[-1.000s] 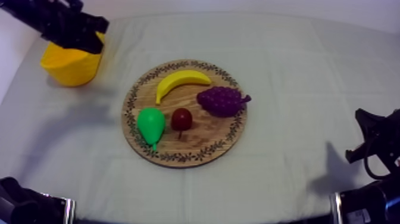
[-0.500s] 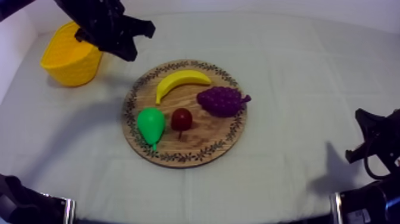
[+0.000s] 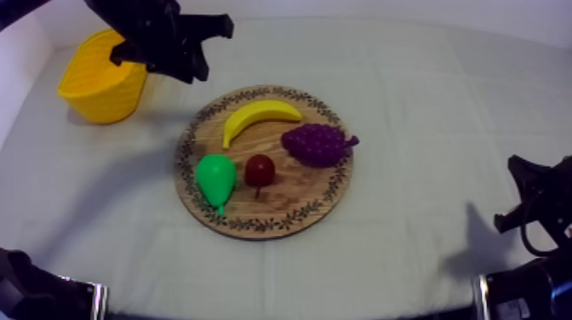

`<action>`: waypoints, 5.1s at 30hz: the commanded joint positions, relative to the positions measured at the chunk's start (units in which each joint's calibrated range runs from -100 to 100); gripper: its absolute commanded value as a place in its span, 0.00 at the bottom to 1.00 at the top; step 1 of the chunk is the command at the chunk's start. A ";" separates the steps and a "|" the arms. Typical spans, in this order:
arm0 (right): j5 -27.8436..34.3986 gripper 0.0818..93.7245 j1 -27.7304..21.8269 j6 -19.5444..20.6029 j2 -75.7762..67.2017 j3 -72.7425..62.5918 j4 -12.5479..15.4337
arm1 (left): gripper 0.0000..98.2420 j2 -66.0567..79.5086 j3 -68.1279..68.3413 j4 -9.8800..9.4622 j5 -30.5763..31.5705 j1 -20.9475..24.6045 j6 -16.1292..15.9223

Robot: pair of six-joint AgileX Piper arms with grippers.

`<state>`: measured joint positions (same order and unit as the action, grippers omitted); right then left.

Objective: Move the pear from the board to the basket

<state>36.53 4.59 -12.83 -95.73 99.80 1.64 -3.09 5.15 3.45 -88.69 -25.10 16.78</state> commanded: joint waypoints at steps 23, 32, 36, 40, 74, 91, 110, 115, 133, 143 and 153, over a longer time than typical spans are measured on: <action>0.00 0.00 0.00 0.01 -0.03 -0.02 -0.01 | 0.92 1.41 5.56 3.63 3.86 -0.19 -0.84; 0.00 0.00 0.07 0.01 -0.03 -0.02 -0.01 | 0.94 1.02 7.26 3.18 4.25 -0.14 -0.71; 0.00 0.00 0.08 0.01 -0.03 -0.02 -0.01 | 0.93 0.56 9.37 3.26 5.71 -0.13 -1.00; 0.00 0.00 0.08 0.01 -0.03 -0.02 -0.01 | 0.92 -0.72 12.53 3.60 7.74 -0.29 -1.23; 0.00 0.00 0.08 0.01 -0.03 -0.02 -0.01 | 0.83 -22.23 13.36 6.35 13.94 -0.56 -2.84; 0.00 0.00 0.08 0.01 -0.03 -0.02 -0.01 | 0.44 -23.29 14.16 6.15 13.80 -0.49 -2.20; 0.00 0.00 0.08 0.01 -0.03 -0.02 -0.01 | 0.47 -12.55 6.44 3.57 7.22 0.18 -4.77; 0.00 0.00 0.08 0.01 -0.03 -0.02 -0.01 | 0.48 -8.93 3.36 2.94 4.47 0.82 -4.78; 0.00 0.00 0.08 0.01 -0.03 -0.02 -0.01 | 0.48 -1.85 -2.52 0.55 -3.37 0.96 -3.94; 0.00 0.00 0.08 0.01 -0.03 -0.02 -0.01 | 0.46 -3.31 -5.24 -1.01 -3.78 5.41 -5.99; 0.00 0.00 0.08 0.01 -0.03 -0.02 -0.01 | 0.46 -6.36 -10.91 -1.78 -3.73 13.27 -9.88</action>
<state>36.53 4.66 -12.82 -95.73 99.80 1.64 -9.27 -5.39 1.68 -92.39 -13.57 7.40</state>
